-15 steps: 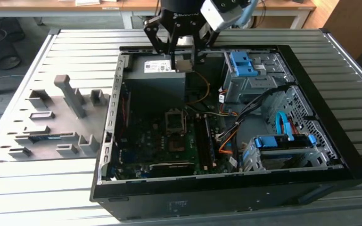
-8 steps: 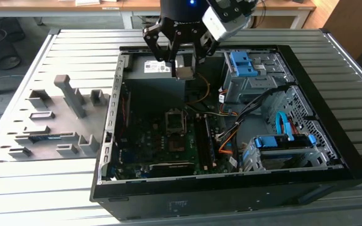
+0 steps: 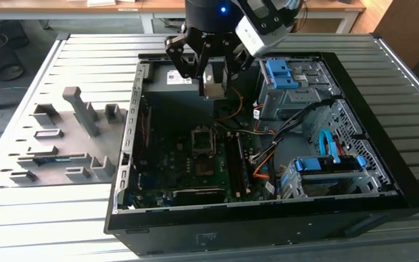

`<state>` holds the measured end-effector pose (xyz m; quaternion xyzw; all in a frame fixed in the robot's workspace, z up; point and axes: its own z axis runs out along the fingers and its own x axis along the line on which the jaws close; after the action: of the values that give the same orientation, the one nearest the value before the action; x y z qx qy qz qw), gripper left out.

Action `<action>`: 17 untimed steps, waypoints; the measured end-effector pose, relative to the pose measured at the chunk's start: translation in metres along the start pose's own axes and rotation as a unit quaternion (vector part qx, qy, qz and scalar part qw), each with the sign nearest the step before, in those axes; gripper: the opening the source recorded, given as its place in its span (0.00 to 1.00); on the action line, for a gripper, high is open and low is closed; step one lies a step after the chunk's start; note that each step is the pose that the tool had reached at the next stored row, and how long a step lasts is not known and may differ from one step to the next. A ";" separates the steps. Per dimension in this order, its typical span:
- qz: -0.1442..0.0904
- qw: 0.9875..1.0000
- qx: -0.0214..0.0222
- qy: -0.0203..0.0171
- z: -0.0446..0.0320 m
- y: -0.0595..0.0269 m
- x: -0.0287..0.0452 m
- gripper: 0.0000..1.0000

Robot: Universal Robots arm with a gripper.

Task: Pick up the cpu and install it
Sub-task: 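Pick up the cpu and move it towards the insertion slot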

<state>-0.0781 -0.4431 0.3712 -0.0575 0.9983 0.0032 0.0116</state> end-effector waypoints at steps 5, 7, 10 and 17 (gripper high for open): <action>0.000 1.000 0.000 0.000 0.0008 -0.0050 0.0006 0.47; 0.000 1.000 0.000 0.000 0.0011 -0.0068 0.0008 0.47; 0.000 1.000 0.000 0.000 0.0016 -0.0095 0.0011 0.47; 0.000 1.000 0.000 0.000 0.0031 -0.0167 0.0020 0.47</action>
<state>-0.0781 -0.4598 0.3680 -0.0576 0.9983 0.0032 0.0116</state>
